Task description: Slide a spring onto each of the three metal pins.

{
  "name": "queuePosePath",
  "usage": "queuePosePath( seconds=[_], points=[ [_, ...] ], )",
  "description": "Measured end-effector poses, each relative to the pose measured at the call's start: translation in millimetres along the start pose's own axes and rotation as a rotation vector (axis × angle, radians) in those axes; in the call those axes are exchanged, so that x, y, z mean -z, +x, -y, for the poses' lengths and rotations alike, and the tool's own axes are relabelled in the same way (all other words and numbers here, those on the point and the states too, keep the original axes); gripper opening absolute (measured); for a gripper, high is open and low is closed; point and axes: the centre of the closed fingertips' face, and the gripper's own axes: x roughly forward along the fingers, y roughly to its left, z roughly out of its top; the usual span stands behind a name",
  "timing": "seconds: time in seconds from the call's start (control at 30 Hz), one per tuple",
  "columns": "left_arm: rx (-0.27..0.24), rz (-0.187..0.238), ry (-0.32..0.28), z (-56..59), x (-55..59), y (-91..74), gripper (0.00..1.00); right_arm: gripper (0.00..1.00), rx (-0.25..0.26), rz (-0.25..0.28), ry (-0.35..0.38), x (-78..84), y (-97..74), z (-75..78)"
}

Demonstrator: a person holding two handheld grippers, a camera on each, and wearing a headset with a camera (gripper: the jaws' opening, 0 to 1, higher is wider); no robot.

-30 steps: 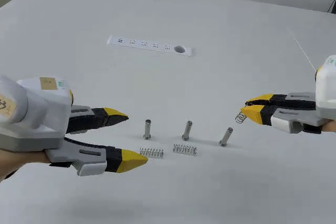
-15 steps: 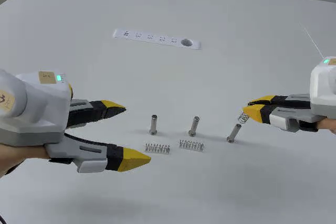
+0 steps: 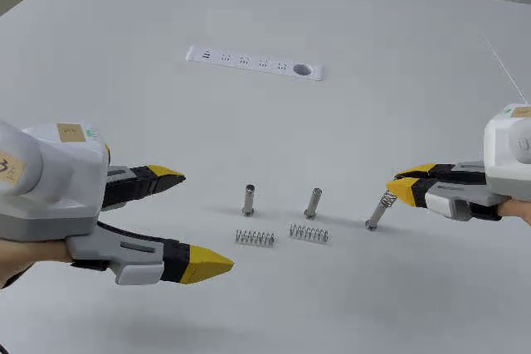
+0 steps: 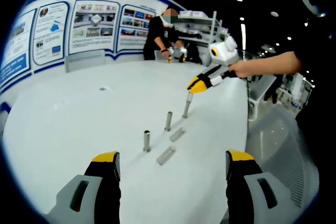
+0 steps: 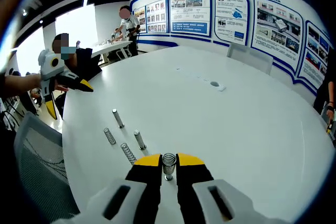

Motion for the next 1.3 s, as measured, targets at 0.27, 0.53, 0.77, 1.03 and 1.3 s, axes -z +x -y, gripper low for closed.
queuePosePath(
  seconds=[0.27, 0.53, 0.77, 1.03, 1.3],
  points=[
    [-0.024, -0.004, -0.019, -3.9, 6.7, -5.9, 0.85, 0.11, 0.009, -0.018, -0.005, 7.6, 7.2, -0.7],
    [-0.042, -0.006, -0.031, -8.9, 6.5, -9.5, 0.85, 0.11, 0.004, -0.076, -0.073, 27.1, 19.3, -5.3],
    [-0.057, -0.014, -0.043, -12.1, 12.4, -12.5, 0.84, 0.11, 0.0, -0.092, -0.063, 34.6, 27.2, -2.6],
    [-0.06, -0.022, -0.058, -11.9, 18.2, -14.5, 0.83, 0.11, -0.011, -0.107, -0.088, 43.2, 32.6, -3.6],
    [-0.065, -0.019, -0.057, -14.8, 14.7, -15.4, 0.83, 0.12, -0.008, -0.106, -0.086, 43.2, 33.2, -3.8]
  ],
)
